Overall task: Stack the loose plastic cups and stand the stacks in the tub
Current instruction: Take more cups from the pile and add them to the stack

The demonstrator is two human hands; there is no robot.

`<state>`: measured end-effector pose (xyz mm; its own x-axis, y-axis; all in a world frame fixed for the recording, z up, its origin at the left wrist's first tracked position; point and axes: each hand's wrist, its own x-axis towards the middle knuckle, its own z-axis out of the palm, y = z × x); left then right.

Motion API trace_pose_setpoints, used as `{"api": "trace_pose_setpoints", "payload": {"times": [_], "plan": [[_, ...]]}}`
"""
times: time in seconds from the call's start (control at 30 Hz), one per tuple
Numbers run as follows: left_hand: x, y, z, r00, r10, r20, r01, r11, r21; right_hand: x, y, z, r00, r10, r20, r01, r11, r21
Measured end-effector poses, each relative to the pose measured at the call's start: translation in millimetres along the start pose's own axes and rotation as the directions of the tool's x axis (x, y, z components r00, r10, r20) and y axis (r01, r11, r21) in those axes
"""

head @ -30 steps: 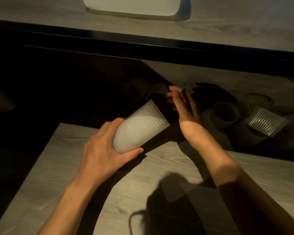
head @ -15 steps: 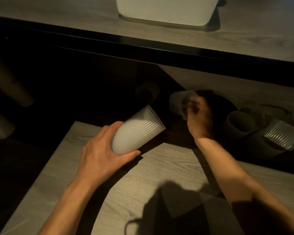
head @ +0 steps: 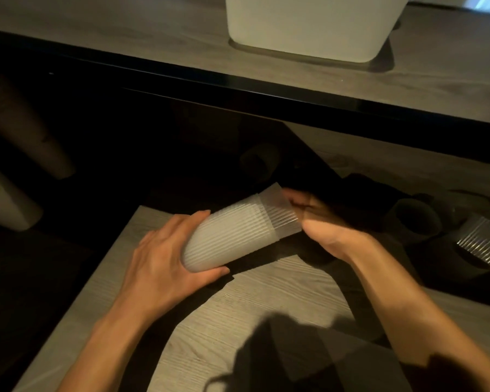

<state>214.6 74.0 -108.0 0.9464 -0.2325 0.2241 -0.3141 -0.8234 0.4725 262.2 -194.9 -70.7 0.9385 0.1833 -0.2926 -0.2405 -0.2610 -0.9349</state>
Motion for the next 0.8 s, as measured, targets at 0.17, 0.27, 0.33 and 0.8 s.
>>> {"api": "trace_pose_setpoints", "payload": {"times": [0.17,0.27,0.33,0.8], "plan": [[-1.6,-0.9,-1.0,0.999,-0.036,-0.038,0.035,0.998,-0.051,8.6,-1.2,26.3,0.995,-0.084,-0.057,0.084,0.996,-0.009],[-3.2,-3.6,-1.6,0.998,-0.044,-0.040,0.041,0.996,-0.078,16.7,-6.1,39.8,1.000,-0.009,0.020,0.007,0.997,0.075],[-4.5,-7.0,-2.6,0.997,-0.068,-0.041,0.065,0.995,-0.079,22.3,-12.1,44.9,0.997,0.029,-0.070,-0.022,0.994,0.105],[-4.3,-7.9,-7.9,0.992,-0.119,-0.033,0.117,0.992,-0.049,68.4,11.9,31.6,0.740,-0.137,-0.659,-0.046,0.966,-0.253]]}}
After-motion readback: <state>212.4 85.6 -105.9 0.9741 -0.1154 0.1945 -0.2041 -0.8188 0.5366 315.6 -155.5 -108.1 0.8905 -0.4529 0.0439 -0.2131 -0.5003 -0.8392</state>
